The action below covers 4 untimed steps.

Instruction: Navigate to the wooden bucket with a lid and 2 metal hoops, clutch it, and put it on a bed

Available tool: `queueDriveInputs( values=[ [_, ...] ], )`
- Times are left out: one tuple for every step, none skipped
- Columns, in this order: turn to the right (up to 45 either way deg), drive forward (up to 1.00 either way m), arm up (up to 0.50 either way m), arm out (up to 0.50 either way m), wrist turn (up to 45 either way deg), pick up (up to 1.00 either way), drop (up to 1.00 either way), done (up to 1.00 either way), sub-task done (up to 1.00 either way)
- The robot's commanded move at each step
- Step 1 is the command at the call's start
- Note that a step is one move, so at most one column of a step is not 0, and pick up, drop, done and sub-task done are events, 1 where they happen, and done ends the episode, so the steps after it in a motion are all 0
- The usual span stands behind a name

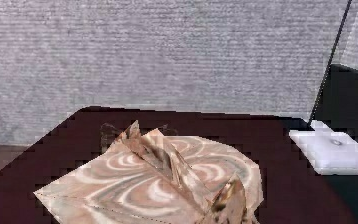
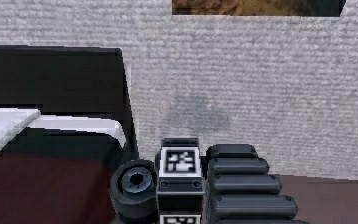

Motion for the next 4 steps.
queueDriveInputs(
  values=[
    [-33.0,0.0,0.0,0.0,0.0,0.0,0.0,0.0,0.0],
    [-6.0,0.0,0.0,0.0,0.0,0.0,0.0,0.0,0.0],
    [0.0,0.1,0.0,0.0,0.0,0.0,0.0,0.0,0.0],
    [45.0,0.0,0.0,0.0,0.0,0.0,0.0,0.0,0.0]
  ],
)
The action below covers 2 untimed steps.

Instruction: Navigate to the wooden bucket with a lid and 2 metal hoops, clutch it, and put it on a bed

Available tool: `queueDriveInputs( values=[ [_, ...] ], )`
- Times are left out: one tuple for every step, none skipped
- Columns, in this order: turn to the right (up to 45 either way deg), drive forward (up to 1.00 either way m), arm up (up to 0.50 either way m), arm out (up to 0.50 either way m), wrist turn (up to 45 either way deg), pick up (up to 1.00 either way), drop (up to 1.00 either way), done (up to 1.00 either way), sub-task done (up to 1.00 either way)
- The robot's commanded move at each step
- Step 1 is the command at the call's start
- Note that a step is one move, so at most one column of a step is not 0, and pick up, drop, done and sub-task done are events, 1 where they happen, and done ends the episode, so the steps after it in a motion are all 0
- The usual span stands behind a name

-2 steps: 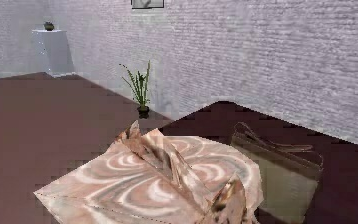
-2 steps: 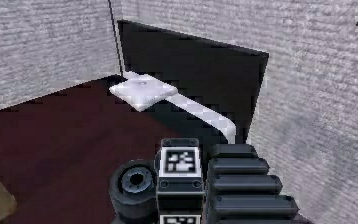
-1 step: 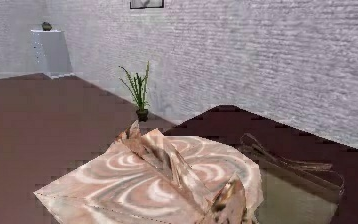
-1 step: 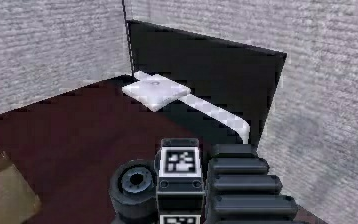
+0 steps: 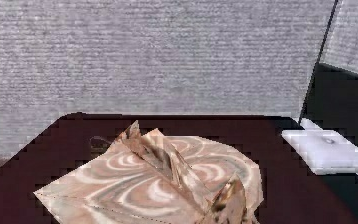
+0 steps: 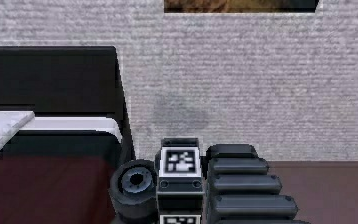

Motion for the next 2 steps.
queueDriveInputs(
  values=[
    [45.0,0.0,0.0,0.0,0.0,0.0,0.0,0.0,0.0],
    [6.0,0.0,0.0,0.0,0.0,0.0,0.0,0.0,0.0]
  ],
)
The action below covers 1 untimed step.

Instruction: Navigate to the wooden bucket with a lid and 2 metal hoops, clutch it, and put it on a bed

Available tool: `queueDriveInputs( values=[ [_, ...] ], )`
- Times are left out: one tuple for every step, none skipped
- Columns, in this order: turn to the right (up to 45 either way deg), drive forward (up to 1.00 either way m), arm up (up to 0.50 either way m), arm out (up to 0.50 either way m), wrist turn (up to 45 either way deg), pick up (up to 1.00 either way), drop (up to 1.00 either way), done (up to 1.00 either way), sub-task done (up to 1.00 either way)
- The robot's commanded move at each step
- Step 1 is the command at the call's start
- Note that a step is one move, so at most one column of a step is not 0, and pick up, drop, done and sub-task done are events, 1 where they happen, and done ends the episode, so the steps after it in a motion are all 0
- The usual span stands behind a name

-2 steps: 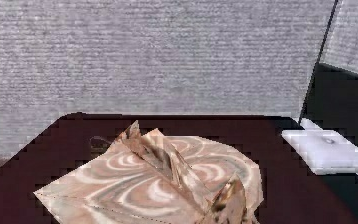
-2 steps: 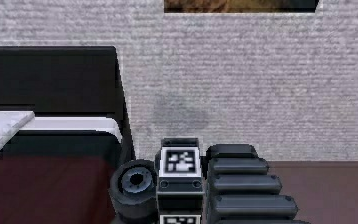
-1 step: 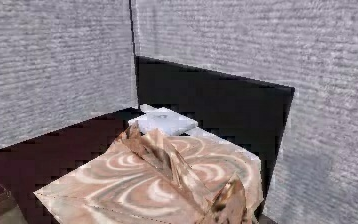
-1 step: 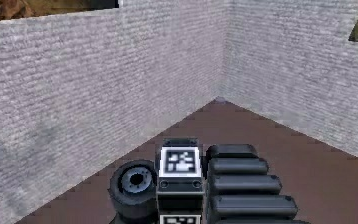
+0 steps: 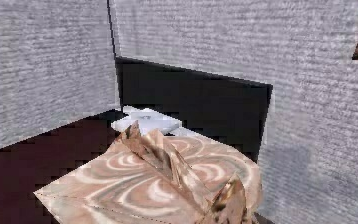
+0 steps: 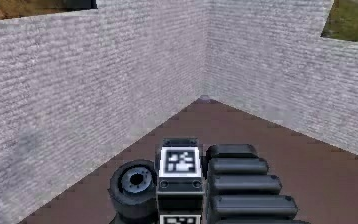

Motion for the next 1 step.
queueDriveInputs(
  values=[
    [3.0,0.0,0.0,0.0,0.0,0.0,0.0,0.0,0.0]
  ],
)
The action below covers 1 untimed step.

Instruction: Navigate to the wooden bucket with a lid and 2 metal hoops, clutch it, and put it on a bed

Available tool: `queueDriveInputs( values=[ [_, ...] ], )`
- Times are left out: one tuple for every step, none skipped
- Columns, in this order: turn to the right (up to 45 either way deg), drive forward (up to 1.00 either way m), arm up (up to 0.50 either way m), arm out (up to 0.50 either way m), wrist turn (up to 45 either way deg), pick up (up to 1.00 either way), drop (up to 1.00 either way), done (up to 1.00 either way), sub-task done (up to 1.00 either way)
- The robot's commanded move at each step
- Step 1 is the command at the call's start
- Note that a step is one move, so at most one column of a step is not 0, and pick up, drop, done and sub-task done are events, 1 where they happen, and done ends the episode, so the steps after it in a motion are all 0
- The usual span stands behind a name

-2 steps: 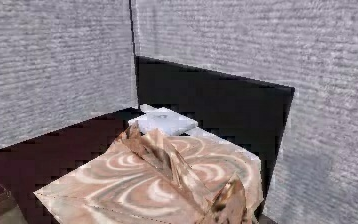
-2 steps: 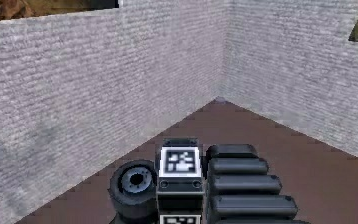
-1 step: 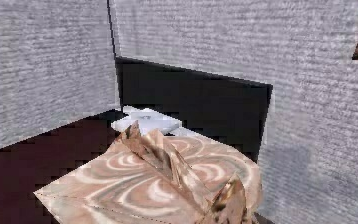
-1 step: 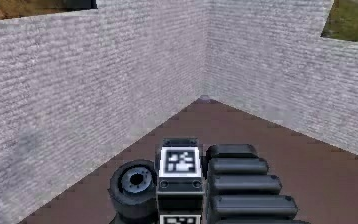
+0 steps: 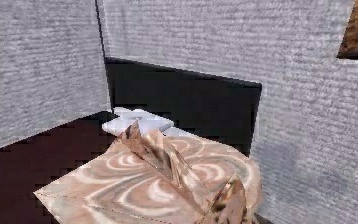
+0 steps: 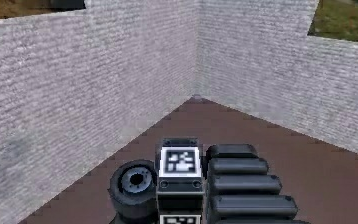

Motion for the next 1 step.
queueDriveInputs(
  values=[
    [-45.0,0.0,0.0,0.0,0.0,0.0,0.0,0.0,0.0]
  ],
)
